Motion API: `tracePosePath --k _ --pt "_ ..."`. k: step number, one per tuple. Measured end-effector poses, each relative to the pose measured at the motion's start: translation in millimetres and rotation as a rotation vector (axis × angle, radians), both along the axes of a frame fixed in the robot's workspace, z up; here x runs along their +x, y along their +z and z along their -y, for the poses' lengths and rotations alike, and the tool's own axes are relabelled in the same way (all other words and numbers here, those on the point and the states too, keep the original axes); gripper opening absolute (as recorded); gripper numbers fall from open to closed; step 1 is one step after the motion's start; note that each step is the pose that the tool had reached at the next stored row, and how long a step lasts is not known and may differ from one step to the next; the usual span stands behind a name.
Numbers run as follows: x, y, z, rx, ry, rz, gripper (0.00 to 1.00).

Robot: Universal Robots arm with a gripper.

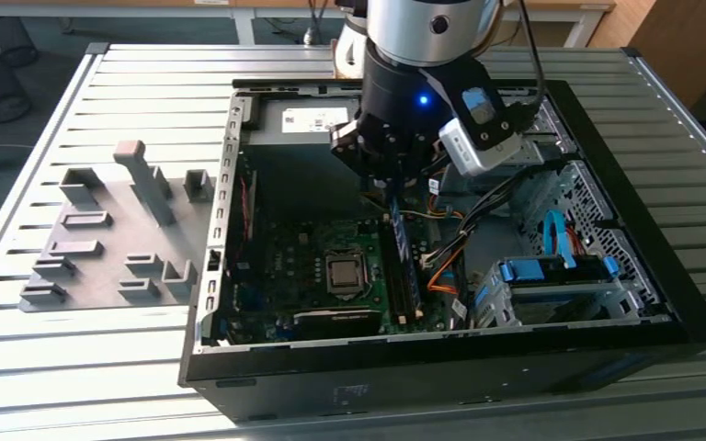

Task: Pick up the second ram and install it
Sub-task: 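Insert the second ram into the second slot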

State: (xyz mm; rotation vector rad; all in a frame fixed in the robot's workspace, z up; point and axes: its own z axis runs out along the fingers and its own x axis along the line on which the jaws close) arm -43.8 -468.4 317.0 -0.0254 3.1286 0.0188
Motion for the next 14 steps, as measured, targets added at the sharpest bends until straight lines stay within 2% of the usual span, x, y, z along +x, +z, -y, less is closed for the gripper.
tracePosePath --k 14 --pt "8.7 -25.4 1.8 0.0011 -0.014 -0.001 0.14"
